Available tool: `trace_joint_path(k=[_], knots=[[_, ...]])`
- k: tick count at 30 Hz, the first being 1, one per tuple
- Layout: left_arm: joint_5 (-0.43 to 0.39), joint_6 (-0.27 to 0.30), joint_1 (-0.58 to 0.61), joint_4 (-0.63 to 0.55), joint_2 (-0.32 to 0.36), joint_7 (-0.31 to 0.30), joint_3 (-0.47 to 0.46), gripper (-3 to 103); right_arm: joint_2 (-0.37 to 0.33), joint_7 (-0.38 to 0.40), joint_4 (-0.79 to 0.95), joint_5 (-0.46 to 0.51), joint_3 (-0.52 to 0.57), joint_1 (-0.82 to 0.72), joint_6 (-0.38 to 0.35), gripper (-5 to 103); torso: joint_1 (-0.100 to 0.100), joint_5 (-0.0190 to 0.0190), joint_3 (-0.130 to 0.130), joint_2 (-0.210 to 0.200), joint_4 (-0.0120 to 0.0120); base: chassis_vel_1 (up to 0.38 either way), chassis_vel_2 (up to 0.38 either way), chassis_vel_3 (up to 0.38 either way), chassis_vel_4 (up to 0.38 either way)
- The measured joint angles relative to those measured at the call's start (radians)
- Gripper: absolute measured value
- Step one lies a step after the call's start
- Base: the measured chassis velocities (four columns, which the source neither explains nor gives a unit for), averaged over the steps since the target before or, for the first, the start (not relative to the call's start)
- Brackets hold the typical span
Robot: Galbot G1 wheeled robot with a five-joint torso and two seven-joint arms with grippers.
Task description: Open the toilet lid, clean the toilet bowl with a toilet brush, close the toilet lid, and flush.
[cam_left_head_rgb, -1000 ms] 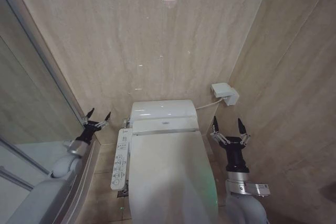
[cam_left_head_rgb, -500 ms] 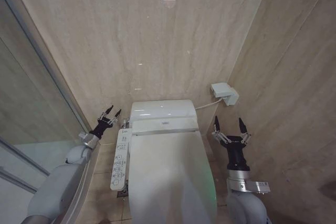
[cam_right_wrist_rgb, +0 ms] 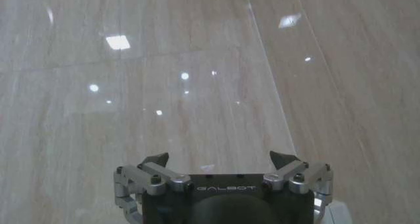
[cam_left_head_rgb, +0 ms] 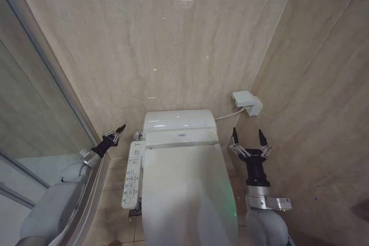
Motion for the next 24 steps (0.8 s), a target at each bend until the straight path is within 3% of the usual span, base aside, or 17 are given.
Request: trace_joint_path(k=[6, 24], knots=[[0.003, -0.002, -0.009, 0.025, -0.015, 0.015, 0.005, 0, -0.001, 0.000, 0.000, 0.000, 0.002, -0.002, 0.001, 100, 0.000, 0.0000, 0.000, 0.000, 0.0000, 0.000, 0.000, 0.000, 0.000], [0.113, -0.024, -0.041, 0.107, -0.042, 0.039, 0.033, 0, 0.009, -0.002, -0.006, -0.004, -0.002, 0.004, 0.001, 100, 0.000, 0.0000, 0.000, 0.000, 0.0000, 0.000, 0.000, 0.000, 0.000]])
